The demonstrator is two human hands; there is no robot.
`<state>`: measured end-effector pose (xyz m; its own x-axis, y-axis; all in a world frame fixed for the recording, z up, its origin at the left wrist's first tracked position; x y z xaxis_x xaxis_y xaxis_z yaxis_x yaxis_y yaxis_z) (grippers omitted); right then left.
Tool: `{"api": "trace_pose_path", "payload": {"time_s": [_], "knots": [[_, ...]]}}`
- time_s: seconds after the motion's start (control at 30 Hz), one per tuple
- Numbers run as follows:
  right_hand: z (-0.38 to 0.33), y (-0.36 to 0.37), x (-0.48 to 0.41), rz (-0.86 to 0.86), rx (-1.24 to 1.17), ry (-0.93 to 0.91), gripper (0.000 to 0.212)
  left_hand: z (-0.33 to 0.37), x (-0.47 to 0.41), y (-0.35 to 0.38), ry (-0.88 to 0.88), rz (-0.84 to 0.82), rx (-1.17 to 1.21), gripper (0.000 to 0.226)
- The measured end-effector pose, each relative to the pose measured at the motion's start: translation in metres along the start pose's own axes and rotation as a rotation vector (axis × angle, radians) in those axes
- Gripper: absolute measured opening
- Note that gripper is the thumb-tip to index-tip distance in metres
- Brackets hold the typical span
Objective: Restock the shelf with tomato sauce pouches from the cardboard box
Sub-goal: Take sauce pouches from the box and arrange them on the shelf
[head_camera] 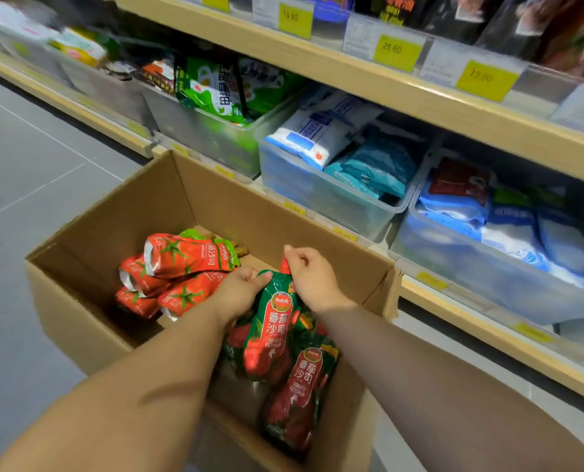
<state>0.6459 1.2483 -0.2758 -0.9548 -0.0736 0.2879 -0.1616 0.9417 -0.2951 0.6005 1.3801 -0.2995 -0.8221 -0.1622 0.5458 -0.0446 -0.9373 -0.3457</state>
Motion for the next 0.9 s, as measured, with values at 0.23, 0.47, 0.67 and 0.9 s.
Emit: {"api": "trace_pose_path", "payload": {"time_s": [0.23, 0.47, 0.67, 0.9], "knots": [[-0.054, -0.052, 0.034, -0.001, -0.071, -0.101, 0.031, 0.092, 0.031, -0.022, 0.241, 0.113, 0.14, 0.034], [-0.082, -0.117, 0.061, -0.006, -0.296, -0.03, 0.017, 0.19, 0.08, -0.012, 0.381, 0.082, 0.25, 0.023], [-0.116, -0.213, 0.08, 0.283, -0.32, -0.176, 0.02, 0.272, 0.118, 0.042, 0.459, 0.008, 0.24, 0.021], [-0.146, -0.323, 0.096, 0.499, -0.239, -0.204, 0.024, 0.322, 0.145, 0.111, 0.485, -0.197, -0.134, 0.022]]}}
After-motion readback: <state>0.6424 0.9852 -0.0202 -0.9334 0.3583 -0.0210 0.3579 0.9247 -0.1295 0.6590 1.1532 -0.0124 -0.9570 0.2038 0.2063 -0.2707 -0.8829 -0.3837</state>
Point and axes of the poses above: each hand's wrist, its own x-axis away from the middle knuckle, its own y-axis out of the palm, z = x × y, the point moved 4 cm from there along -x, towards the middle knuckle, and after that the axes turned 11 degrees about -x, right-handed, at the moved point
